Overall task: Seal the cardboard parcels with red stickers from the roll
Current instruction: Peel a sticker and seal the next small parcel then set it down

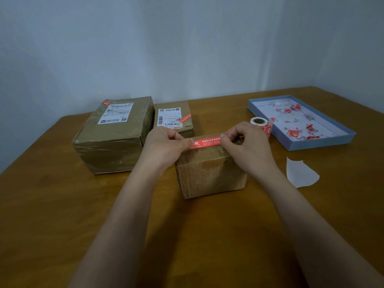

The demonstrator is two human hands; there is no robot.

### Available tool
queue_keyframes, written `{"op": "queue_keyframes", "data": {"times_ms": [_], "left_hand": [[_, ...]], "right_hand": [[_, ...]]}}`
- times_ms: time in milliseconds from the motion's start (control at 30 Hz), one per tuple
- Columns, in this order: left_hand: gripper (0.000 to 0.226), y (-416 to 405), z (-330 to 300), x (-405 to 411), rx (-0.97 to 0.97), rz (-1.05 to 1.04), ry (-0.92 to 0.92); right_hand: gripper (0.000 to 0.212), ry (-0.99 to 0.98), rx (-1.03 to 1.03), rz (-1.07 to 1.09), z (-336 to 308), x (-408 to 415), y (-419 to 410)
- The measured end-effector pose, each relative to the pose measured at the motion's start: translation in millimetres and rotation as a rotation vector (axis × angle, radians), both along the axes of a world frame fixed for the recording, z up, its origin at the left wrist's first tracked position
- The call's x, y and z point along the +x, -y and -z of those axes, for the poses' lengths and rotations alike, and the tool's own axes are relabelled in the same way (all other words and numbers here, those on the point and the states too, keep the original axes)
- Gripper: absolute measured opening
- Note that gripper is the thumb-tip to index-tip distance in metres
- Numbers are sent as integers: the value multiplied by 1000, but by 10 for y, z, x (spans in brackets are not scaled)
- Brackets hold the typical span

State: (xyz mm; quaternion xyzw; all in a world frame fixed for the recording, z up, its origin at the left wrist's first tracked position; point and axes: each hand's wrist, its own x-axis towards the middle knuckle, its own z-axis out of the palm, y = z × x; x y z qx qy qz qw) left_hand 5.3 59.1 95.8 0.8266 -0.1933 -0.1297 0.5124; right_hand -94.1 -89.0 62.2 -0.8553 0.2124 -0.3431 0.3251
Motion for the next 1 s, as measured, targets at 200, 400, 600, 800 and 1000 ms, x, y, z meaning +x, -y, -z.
{"op": "queue_keyframes", "data": {"times_ms": [200, 400, 600, 800, 1000], "left_hand": [[14, 7, 32, -9, -1, 1, 17], [16, -6, 58, -46, -17, -5, 39], [12, 3, 80, -103, -6, -21, 87], [12, 16, 98, -132, -15, -35, 104], [13, 30, 132, -150, -5, -50, 155]], "right_hand": [[21, -8, 15, 8, -4, 11, -14], [22, -22, 14, 19, -6, 10, -30], [22, -21, 17, 27, -12, 11, -48], [22, -30, 16, 28, -13, 14, -58], [25, -39, 11, 28, -31, 5, -75]]}}
